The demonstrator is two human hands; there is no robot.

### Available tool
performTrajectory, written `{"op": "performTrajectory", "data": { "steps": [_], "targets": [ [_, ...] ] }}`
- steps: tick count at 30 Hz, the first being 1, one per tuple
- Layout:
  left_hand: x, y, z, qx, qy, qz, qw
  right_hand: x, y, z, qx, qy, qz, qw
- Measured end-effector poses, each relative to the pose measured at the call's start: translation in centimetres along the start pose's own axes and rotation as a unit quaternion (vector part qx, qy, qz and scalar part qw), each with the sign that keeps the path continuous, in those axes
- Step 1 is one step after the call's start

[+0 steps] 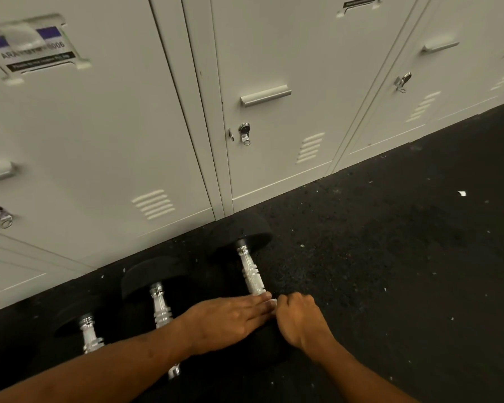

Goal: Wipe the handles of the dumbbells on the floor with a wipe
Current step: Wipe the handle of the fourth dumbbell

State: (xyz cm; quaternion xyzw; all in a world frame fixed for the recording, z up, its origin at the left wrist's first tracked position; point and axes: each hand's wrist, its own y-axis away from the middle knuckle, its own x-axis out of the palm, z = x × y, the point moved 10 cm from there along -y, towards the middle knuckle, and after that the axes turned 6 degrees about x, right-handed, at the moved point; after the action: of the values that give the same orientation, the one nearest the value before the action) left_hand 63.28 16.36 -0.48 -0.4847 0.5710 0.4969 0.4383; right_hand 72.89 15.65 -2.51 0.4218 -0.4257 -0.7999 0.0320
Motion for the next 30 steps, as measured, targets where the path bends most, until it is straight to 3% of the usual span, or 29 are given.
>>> {"op": "performTrajectory", "data": {
  "steps": [11, 16, 19, 23, 30],
  "targets": [
    [-0.1, -0.1, 3.3, 0.037, -0.095, 0.020, 0.995, -0.5, 0.0, -0.4, 0.000, -0.012, -0.027, 1.000],
    [-0.7, 0.0, 6.6, -0.035, -0.132, 0.020, 0.990, -0.6, 0.1, 0.0, -0.012, -0.016, -0.022, 1.000],
    [-0.7, -0.6, 6.6, -0.101, -0.113, 0.057, 0.987, -0.4, 0.1, 0.2, -0.013, -0.010, -0.010, 1.000],
    [-0.2, -0.4, 3.9, -0.151, -0.047, -0.003, 0.987, -0.3, 0.0, 0.5, -0.032, 0.025, -0.012, 0.999],
    [1.2, 0.6, 0.1, -0.053, 0.036, 0.016, 0.998, -0.4, 0.5, 1.3, -0.068, 0.107, -0.021, 0.992]
  ]
}}
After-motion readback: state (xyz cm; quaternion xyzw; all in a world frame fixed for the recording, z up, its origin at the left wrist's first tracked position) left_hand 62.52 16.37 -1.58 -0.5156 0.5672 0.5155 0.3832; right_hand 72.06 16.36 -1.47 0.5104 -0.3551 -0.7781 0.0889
